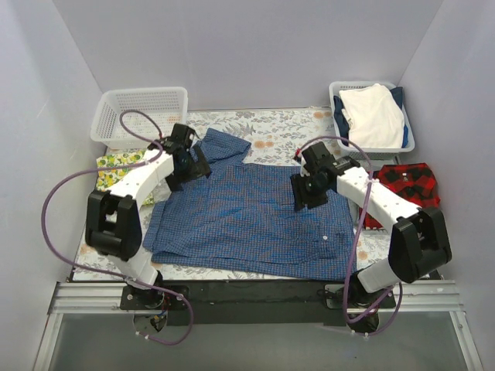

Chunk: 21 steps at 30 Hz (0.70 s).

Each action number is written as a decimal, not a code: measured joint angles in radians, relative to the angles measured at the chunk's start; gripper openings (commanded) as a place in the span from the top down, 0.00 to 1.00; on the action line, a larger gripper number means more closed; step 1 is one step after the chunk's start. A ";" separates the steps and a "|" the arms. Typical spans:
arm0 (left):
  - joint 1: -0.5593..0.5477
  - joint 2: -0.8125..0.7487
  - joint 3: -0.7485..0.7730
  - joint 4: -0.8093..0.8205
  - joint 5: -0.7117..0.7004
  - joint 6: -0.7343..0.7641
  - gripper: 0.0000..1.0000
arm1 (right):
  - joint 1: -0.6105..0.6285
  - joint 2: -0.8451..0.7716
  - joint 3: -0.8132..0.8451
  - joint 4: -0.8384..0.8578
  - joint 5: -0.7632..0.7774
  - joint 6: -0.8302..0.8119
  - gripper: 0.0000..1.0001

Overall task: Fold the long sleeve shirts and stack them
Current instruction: Fold the shirt

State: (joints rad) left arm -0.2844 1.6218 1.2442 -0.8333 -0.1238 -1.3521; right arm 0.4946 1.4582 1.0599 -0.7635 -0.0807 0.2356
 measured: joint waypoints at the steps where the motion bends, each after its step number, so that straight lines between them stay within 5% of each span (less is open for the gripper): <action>1: 0.004 0.061 0.077 0.012 0.000 0.011 0.05 | -0.002 0.022 0.057 0.002 0.019 -0.002 0.44; 12: 0.046 0.502 0.468 0.119 0.009 0.088 0.06 | -0.115 0.242 0.287 0.040 0.120 -0.007 0.43; 21: 0.053 0.553 0.524 0.194 -0.013 0.196 0.06 | -0.209 0.316 0.333 0.076 0.127 -0.012 0.43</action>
State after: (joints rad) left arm -0.2310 2.1746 1.7679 -0.6392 -0.1364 -1.1564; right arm 0.2855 1.7741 1.3926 -0.6876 0.0460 0.2237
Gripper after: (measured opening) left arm 0.937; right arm 0.566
